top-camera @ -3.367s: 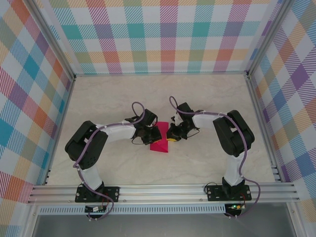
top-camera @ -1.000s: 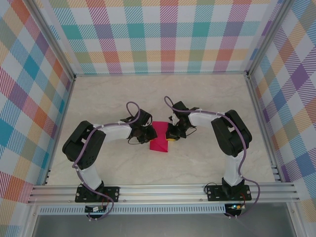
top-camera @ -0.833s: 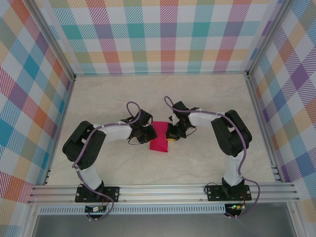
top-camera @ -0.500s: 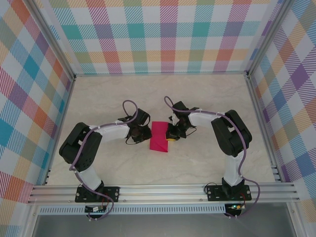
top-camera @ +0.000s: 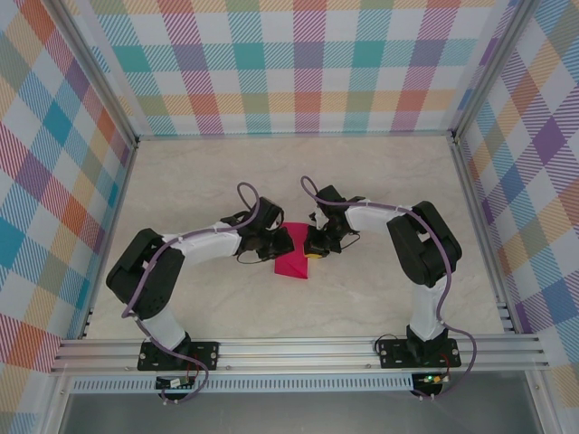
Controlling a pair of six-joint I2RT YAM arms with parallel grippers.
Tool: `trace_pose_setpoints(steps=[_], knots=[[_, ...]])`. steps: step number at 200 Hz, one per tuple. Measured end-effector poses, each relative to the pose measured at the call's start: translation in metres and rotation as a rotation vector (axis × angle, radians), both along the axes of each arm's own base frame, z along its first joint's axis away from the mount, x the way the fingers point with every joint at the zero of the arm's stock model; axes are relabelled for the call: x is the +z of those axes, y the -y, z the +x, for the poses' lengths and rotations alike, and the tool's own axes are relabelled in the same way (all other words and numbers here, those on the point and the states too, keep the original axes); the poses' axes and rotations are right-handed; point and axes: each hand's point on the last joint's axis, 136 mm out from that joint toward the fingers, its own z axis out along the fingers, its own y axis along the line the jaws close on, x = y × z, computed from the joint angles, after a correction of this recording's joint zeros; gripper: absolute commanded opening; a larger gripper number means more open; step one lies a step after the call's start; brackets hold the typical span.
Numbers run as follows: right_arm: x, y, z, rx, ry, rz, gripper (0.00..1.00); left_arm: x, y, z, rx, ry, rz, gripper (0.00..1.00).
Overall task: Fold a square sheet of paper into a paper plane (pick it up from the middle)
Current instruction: Fold the triangle a second time at the center of the table.
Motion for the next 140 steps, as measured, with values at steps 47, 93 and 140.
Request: trace_pose_setpoints(steps=[47, 93, 140], knots=[[0.0, 0.0, 0.0, 0.0, 0.0, 0.0, 0.07, -0.022, 0.006, -0.005, -0.009, -0.066, -0.006, 0.1], [0.0, 0.0, 0.0, 0.0, -0.001, 0.0, 0.07, -0.034, 0.005, -0.007, -0.006, -0.09, 0.012, 0.1], [0.002, -0.001, 0.0, 0.001, 0.001, 0.007, 0.08, -0.036, 0.004, -0.008, -0.005, -0.088, 0.013, 0.09]])
